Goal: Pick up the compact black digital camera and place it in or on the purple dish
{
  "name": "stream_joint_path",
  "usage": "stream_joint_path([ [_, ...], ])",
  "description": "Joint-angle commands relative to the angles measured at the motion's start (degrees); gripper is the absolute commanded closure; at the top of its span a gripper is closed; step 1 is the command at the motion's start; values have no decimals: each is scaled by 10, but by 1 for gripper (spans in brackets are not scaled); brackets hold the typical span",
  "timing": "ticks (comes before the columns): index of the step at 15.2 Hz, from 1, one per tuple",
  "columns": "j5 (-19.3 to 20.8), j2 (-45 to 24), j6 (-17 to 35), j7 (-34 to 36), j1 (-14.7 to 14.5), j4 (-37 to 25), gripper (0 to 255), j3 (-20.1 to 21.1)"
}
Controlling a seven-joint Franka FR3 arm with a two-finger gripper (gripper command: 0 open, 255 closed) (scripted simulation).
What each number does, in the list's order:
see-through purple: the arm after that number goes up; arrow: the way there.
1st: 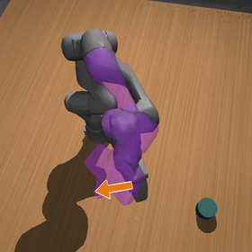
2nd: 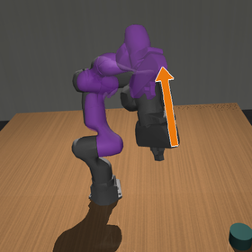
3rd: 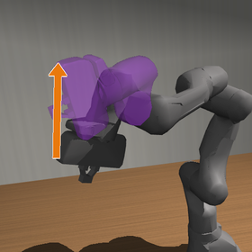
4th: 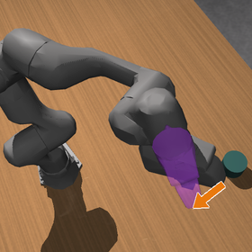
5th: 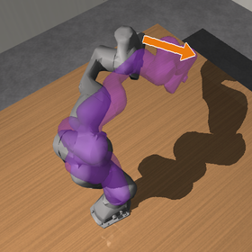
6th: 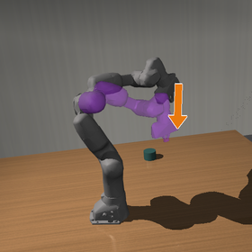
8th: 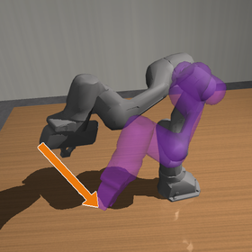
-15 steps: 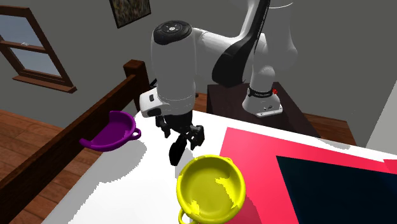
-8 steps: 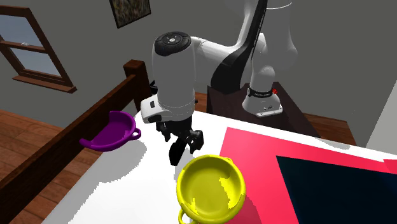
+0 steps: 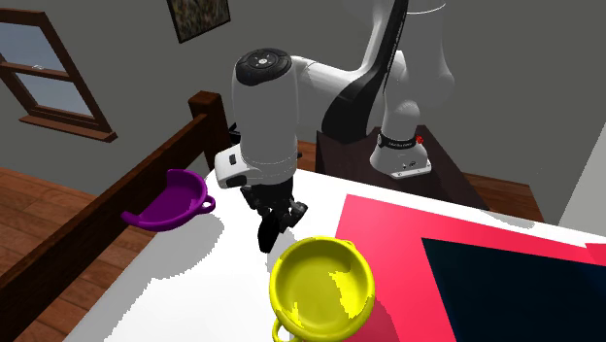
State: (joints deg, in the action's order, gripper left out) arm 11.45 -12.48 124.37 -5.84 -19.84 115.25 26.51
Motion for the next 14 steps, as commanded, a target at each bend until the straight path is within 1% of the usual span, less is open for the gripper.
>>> stream_joint_path([
  [1,0,0,0,0,0,0,255,0],
  [5,0,0,0,0,0,0,255,0],
  [14,-23,34,-60,-19,5,-32,255,5],
])
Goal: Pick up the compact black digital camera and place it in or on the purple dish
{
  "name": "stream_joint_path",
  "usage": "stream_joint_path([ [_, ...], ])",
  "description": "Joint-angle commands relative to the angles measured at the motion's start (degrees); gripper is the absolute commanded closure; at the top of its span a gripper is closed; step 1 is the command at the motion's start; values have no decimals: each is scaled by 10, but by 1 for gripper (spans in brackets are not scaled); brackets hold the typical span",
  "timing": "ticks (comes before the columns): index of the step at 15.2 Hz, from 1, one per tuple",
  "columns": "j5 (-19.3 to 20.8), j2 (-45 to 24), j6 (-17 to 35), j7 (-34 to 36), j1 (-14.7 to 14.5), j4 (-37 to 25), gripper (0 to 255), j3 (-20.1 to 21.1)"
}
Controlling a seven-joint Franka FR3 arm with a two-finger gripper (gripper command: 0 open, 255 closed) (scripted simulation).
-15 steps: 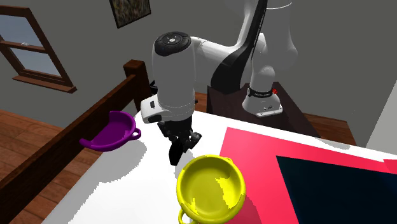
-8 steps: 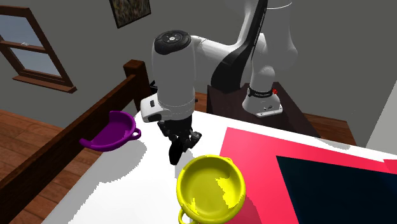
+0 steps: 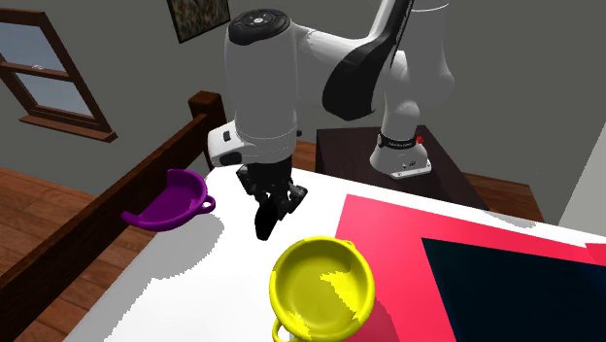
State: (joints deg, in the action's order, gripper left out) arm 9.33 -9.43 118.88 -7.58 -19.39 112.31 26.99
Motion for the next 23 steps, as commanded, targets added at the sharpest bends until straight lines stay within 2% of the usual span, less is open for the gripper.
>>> stream_joint_path([
  [1,-4,6,-12,-3,0,-7,255,1],
  [14,-24,36,-105,-21,3,-74,255,4],
  [23,18,-76,-137,-97,37,-216,255,-37],
])
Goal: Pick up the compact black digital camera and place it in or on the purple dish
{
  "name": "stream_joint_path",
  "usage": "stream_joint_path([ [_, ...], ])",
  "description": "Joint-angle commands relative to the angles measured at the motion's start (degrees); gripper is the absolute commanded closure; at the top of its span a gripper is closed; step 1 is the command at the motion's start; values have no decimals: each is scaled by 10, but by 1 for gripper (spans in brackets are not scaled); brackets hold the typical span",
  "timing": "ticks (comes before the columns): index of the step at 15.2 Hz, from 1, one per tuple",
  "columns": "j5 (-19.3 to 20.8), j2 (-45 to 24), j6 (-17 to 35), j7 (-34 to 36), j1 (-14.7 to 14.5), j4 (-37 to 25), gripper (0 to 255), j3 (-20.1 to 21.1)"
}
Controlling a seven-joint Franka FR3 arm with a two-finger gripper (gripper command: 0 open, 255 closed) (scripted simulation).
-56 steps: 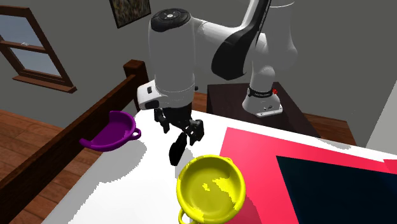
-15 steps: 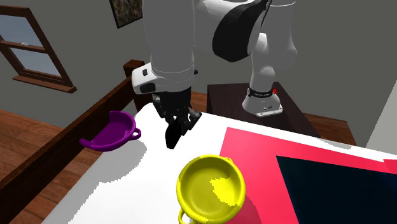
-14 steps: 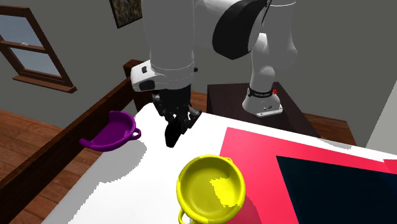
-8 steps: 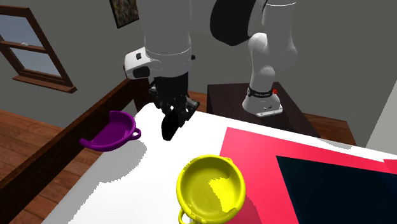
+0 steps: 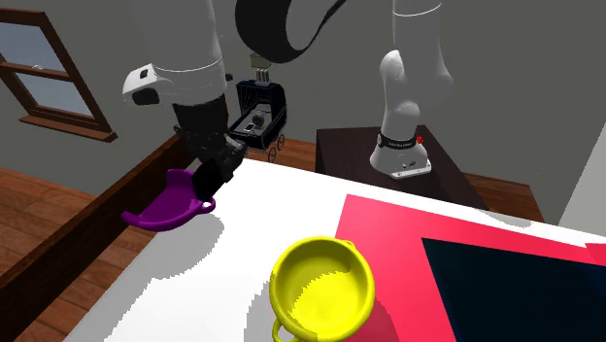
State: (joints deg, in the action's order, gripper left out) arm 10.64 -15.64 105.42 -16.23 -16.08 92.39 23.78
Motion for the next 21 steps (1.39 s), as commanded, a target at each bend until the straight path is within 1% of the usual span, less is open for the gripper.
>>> stream_joint_path([
  [1,9,-28,-9,-18,7,-37,255,-9],
  [6,30,-113,-47,-60,15,-161,255,-29],
  [8,39,-154,-69,-77,14,-225,255,-37],
  [10,47,-201,-97,-96,11,-302,255,-45],
  [11,50,-216,-106,-102,10,-326,255,-47],
  [21,51,-211,-27,-92,21,-241,255,-48],
])
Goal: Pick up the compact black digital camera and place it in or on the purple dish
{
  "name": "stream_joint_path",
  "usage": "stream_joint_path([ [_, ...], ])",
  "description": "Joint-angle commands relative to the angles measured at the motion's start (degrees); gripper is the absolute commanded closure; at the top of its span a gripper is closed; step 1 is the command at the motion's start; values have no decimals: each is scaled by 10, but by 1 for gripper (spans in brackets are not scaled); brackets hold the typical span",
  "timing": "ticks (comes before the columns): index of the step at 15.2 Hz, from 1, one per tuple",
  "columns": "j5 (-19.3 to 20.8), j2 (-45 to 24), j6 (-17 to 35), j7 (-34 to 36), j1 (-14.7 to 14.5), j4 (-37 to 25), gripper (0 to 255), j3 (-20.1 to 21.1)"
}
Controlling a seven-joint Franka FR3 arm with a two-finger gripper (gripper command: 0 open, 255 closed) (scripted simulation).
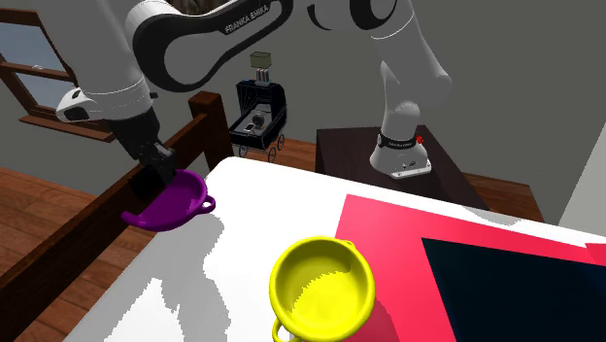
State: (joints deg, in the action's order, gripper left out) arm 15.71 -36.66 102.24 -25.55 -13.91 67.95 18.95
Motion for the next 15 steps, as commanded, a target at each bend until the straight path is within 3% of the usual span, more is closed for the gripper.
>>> stream_joint_path([
  [1,1,-2,12,3,0,11,255,0],
  [11,3,-4,26,5,2,23,255,1],
  [12,4,-9,23,5,1,14,0,0],
  [15,3,-8,14,0,2,6,0,0],
])
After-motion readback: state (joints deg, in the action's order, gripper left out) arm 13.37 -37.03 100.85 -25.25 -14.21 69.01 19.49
